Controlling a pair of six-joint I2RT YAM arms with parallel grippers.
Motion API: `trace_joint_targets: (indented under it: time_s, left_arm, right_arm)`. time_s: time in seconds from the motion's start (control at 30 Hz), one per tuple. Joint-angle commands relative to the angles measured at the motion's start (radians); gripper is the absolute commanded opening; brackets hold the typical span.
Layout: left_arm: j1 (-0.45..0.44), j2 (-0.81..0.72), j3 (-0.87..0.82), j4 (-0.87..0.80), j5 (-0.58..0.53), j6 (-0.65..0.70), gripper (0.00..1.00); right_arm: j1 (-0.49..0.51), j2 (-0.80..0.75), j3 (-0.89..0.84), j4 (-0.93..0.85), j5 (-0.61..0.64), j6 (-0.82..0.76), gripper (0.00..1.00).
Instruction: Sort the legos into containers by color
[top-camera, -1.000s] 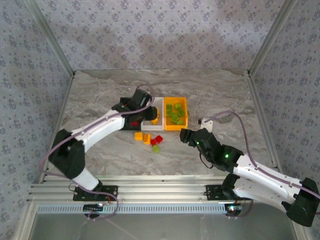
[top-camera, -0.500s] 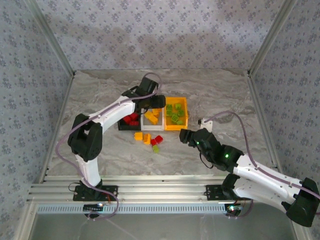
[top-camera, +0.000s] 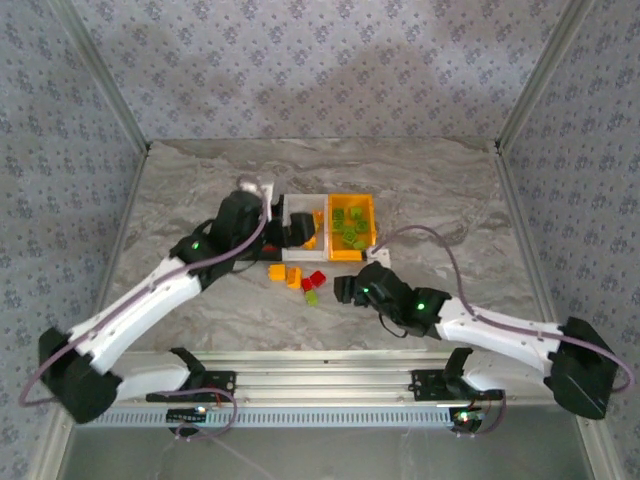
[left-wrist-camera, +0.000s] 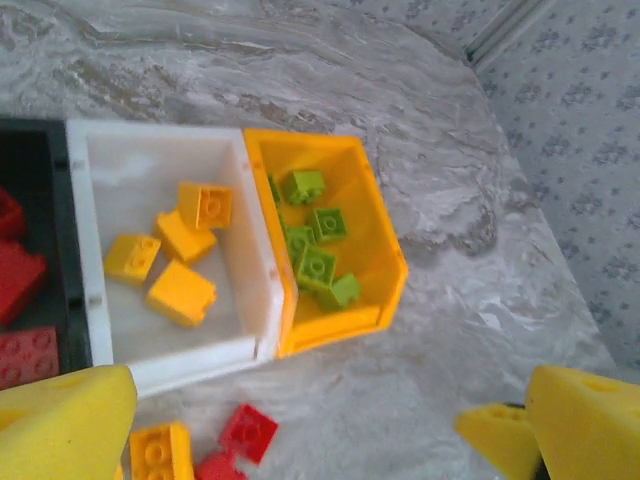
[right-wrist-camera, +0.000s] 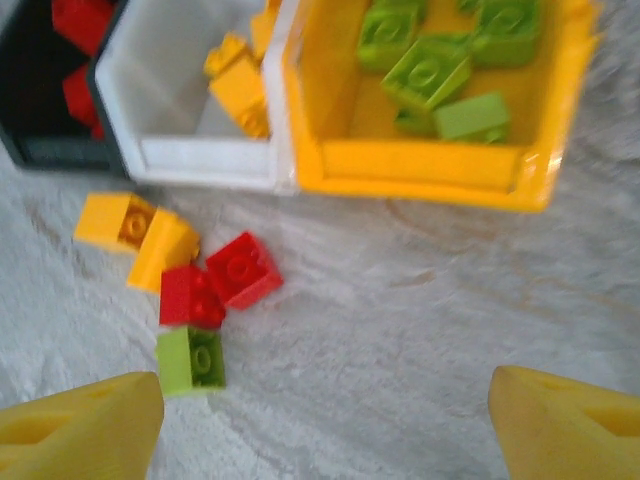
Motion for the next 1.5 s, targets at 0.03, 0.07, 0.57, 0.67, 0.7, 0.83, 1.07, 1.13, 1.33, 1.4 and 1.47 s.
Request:
trace_joint_targets:
  time_s: [0.03, 0.07, 0.57, 0.67, 0.7, 0.83, 1.07, 1.13, 1.33, 1.4, 1.47]
  left_arm:
    - [-0.033, -0.173, -0.214, -0.044, -0.079, -0.092, 1.00]
    - [-0.033, -0.221, -0.260, -0.065, -0.092, -0.112, 1.00]
    - [-0.030, -0.610, -0.530, -0.256, -0.195, -0.231, 1.00]
    - [-0.031, -0.607, -0.532, -0.251, -0.196, -0.231, 1.00]
    - [-0.030, -0.605, -0.534, -0.251, -0.197, -0.231, 0.99]
    - [-0.031, -0.604, -0.538, -0.248, -0.202, -0.229, 1.00]
    - [-0.030, -0.599, -0.539, -0.237, -0.204, -0.228, 1.00]
    - [-0.030, -0.598, -0.539, -0.233, -0.206, -0.226, 1.00]
    - [-0.030, -0.596, -0.552, -0.218, -0.202, -0.229, 1.00]
    - [-0.029, -0.594, -0.558, -0.218, -0.200, -0.235, 1.00]
    - [-0.029, -0.594, -0.562, -0.222, -0.200, -0.244, 1.00]
  right_arm:
    - [0.060, 0.160, 0.082, 0.092, -0.064, -0.033, 0.86]
    - [0.074, 0.206, 0.102, 0.100, -0.067, -0.040, 0.85]
    - [0.126, 0.605, 0.335, -0.017, -0.024, 0.014, 0.66]
    - [0.126, 0.634, 0.345, -0.008, -0.035, 0.013, 0.58]
    - [0.127, 0.639, 0.345, -0.001, -0.038, 0.010, 0.55]
    - [0.126, 0.642, 0.346, 0.015, -0.042, -0.004, 0.43]
    - [0.152, 0.528, 0.301, 0.031, -0.071, -0.023, 0.28]
    - [0.163, 0.465, 0.286, 0.017, -0.071, -0.024, 0.27]
    - [0.140, 0.251, 0.288, -0.126, -0.008, -0.057, 0.27]
    - [0.083, 0.210, 0.307, -0.169, 0.001, -0.079, 0.27]
    - [-0.003, 0.190, 0.322, -0.180, -0.013, -0.080, 0.27]
